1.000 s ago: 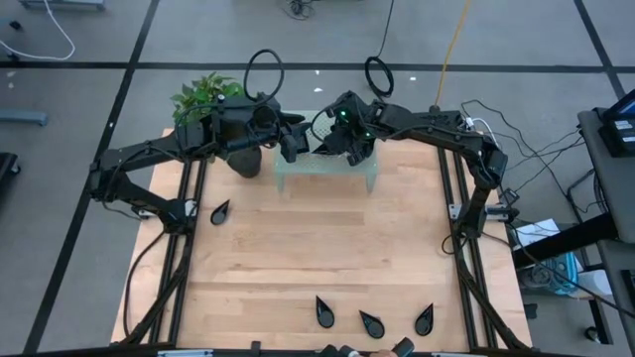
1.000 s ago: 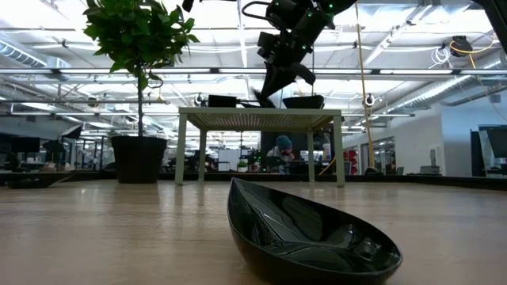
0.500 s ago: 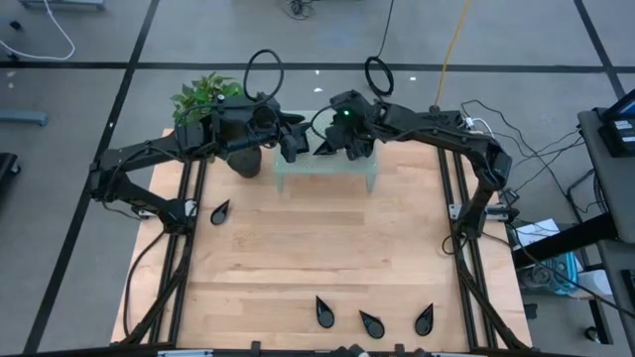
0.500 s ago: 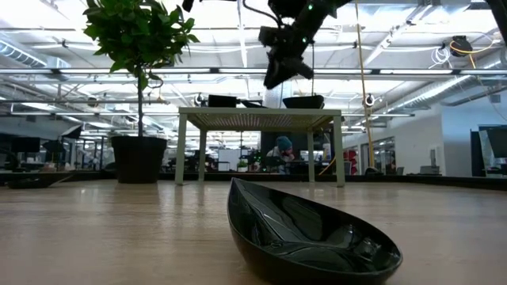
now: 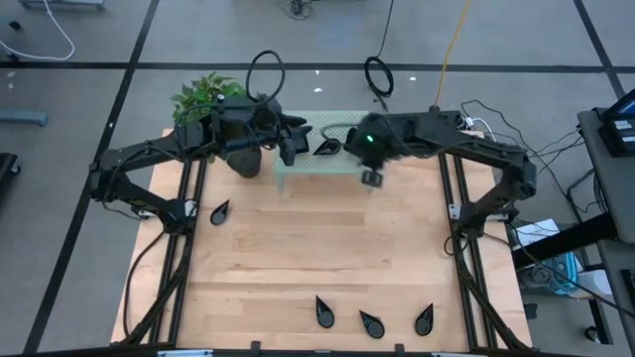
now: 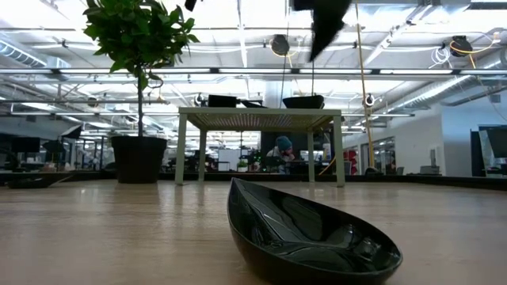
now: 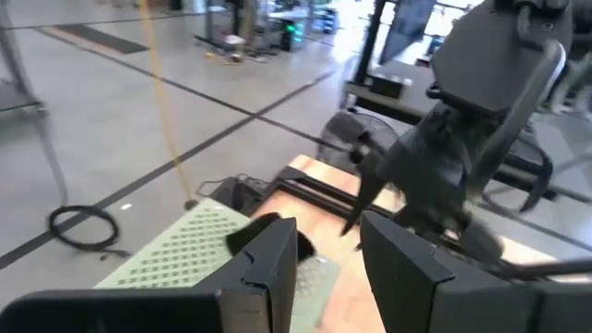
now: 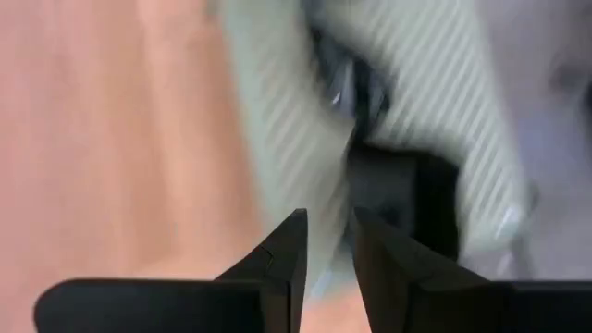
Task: Pick & Place Mini shaped plates
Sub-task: Stack the drop shaped plate on top of the other drop shaped plate on the shelf
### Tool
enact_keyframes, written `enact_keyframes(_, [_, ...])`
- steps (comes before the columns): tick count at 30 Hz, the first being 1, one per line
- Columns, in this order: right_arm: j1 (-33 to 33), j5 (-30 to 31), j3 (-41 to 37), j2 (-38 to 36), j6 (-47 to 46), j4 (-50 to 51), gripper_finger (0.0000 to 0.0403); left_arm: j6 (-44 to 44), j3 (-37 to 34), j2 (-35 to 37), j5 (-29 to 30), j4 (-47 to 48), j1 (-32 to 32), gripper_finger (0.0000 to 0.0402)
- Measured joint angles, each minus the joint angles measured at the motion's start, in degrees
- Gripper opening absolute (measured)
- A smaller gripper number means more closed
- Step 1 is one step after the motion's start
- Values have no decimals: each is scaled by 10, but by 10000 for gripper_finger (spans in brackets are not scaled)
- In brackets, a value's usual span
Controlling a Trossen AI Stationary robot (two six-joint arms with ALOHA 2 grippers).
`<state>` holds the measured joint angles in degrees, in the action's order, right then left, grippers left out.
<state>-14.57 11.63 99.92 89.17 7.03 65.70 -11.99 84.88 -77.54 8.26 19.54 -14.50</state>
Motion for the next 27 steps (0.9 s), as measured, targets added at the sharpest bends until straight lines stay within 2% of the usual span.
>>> enact_keyframes(4, [38,-45,-7,-35,-144,122,72,12,0,0,-45,0,0,124])
enact_keyframes(9, [93,-120,-91,-84,-311,120,75,18,0,0,-76,2,0,124])
enact_keyframes(13, [153,-228,-202,-120,-426,63,75,18,0,0,-83,4,0,124])
enact_keyframes(17, [226,-341,-317,-146,-490,-3,75,18,0,0,-84,4,0,124])
enact_keyframes(20, [279,-394,-397,-157,-565,-52,75,18,0,0,-84,4,0,124])
enact_keyframes(27, [391,-508,-550,-165,-836,-231,75,9,0,0,-84,4,0,124])
